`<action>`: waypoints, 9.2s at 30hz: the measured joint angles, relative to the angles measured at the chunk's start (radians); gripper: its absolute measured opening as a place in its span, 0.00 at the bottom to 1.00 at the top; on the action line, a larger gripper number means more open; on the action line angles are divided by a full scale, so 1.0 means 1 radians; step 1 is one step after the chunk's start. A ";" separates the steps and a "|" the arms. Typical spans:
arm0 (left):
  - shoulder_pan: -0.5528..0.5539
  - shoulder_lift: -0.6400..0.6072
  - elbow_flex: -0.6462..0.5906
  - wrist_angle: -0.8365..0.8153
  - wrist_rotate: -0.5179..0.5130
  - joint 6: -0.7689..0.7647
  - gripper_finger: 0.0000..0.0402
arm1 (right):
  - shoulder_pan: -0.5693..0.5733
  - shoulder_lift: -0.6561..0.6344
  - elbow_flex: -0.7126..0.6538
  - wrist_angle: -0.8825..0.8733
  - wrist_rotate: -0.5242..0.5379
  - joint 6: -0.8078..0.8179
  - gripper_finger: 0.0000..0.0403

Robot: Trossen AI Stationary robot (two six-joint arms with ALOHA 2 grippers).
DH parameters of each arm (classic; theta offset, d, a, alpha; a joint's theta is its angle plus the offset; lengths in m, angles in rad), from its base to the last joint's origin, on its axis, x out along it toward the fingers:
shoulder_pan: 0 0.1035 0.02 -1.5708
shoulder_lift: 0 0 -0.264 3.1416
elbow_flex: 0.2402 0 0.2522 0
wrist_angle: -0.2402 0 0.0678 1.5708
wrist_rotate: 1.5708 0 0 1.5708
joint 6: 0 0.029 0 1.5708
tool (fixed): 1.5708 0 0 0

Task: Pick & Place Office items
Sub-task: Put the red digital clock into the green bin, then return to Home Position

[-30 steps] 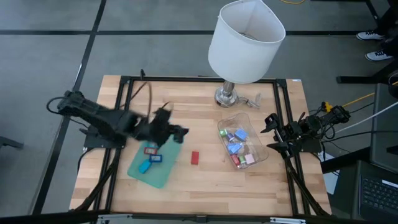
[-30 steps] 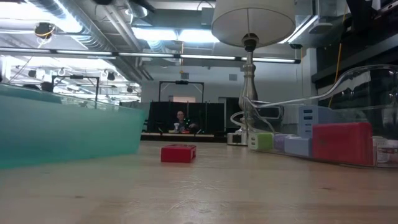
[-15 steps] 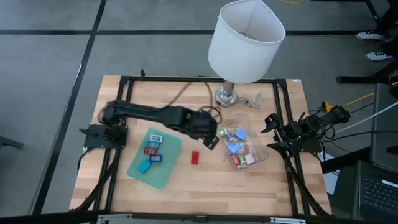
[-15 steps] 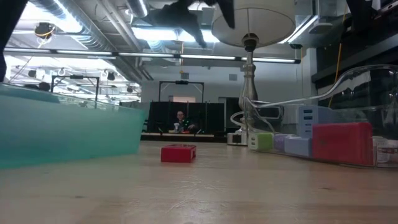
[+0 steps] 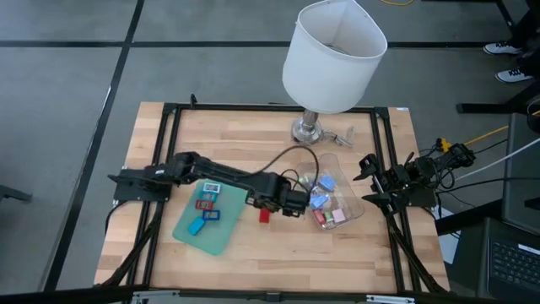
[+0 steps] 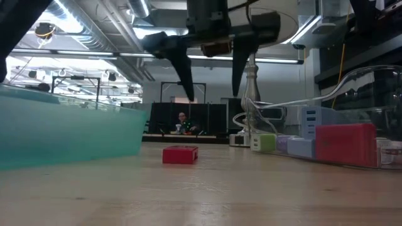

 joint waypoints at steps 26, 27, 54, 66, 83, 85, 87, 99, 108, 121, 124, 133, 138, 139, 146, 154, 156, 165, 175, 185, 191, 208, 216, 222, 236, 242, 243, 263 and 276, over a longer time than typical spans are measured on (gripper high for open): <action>0.008 0.100 -0.012 -0.027 0.041 -0.042 0.70 | 0.000 0.000 0.000 0.000 0.000 0.000 0.69; 0.007 0.099 -0.012 -0.028 0.034 -0.044 0.70 | 0.000 0.000 0.000 0.000 0.000 0.000 0.69; -0.019 0.090 -0.234 0.190 0.152 -0.061 0.59 | 0.000 0.000 0.000 0.000 0.000 0.000 0.69; -0.018 0.050 -0.240 0.225 0.059 -0.036 0.38 | 0.000 0.000 0.000 0.000 0.000 0.000 0.69; -0.070 -0.230 -0.238 0.573 -0.759 0.215 0.38 | 0.000 0.000 0.000 0.000 0.000 0.000 0.69; -0.096 -0.260 -0.238 0.568 -0.810 0.253 0.38 | 0.000 0.000 0.000 0.000 0.000 0.000 0.69; -0.124 -0.294 -0.238 0.568 -0.864 0.285 0.38 | 0.000 0.000 0.000 0.001 0.000 0.000 0.69; -0.385 -0.402 -0.237 0.588 -1.087 0.417 0.38 | 0.000 0.000 0.000 0.000 0.000 0.000 0.69; -0.578 -0.422 -0.237 0.570 -1.242 0.417 0.38 | 0.000 0.000 0.000 0.001 0.000 0.000 0.69; -0.616 -0.604 -0.237 0.654 -0.923 0.881 0.38 | 0.000 0.000 0.000 0.001 0.000 0.000 0.69; -0.519 -0.632 -0.237 0.899 -0.633 1.203 0.38 | 0.000 0.000 0.000 0.001 0.000 0.000 0.69; -0.221 -0.634 -0.237 0.885 -0.026 1.367 0.38 | 0.000 0.000 0.000 0.000 0.000 0.000 0.69; -0.169 -0.641 -0.391 0.874 -0.001 1.308 0.38 | 0.000 0.000 0.000 0.000 0.000 0.000 0.69; -0.166 -0.658 -0.455 0.923 -0.003 1.294 0.38 | 0.000 0.000 0.000 0.001 0.000 0.000 0.69; -0.200 -0.856 -1.048 1.637 -0.222 1.165 0.38 | 0.000 0.000 0.000 0.001 0.000 0.000 0.69; -0.455 -1.109 -1.594 1.933 -0.711 0.958 0.38 | 0.000 0.000 0.000 0.000 0.000 0.000 0.69; -0.531 -1.151 -1.661 1.945 -0.802 0.892 0.38 | 0.000 0.000 0.000 0.001 0.000 0.000 0.69; -0.690 -1.188 -1.786 1.693 -0.895 0.544 0.38 | 0.000 0.000 0.000 0.000 0.000 0.000 0.69; -0.733 -1.188 -1.863 1.450 -0.800 0.117 0.38 | 0.000 0.000 0.000 0.000 0.000 0.000 0.69; -0.703 -1.187 -1.865 1.332 -0.702 -0.121 0.60 | 0.000 0.000 0.000 0.000 0.000 0.000 0.69; -0.703 -1.192 -1.865 1.590 -0.783 0.094 0.71 | 0.000 0.000 0.000 0.000 0.000 0.000 0.69; -0.575 -1.149 -1.260 1.879 -0.550 1.340 0.55 | 0.000 0.000 0.000 0.000 0.000 0.000 0.69; -0.542 -1.061 -0.849 1.406 -0.525 1.532 0.53 | 0.000 0.000 0.000 0.000 0.000 0.000 0.69; -0.579 -1.151 -0.849 1.226 -0.711 1.492 0.53 | 0.000 0.000 0.000 0.000 0.000 0.000 0.69; -0.580 -1.169 -0.926 1.082 -0.577 1.209 0.53 | 0.000 0.000 0.000 0.000 0.000 0.000 0.69; -0.561 -1.392 -1.336 1.485 -0.405 1.321 0.54 | 0.000 0.000 0.000 0.000 0.000 0.000 0.69; -0.560 -1.429 -1.437 1.627 -0.361 1.358 0.54 | 0.000 0.000 0.000 0.000 0.000 0.000 0.69; -0.516 -1.562 -2.085 2.305 -0.211 1.282 0.54 | 0.000 0.000 0.000 0.000 0.000 0.000 0.69; -0.516 -1.929 -2.084 1.964 -0.214 1.468 0.53 | 0.000 0.000 0.000 -0.003 0.000 0.000 0.69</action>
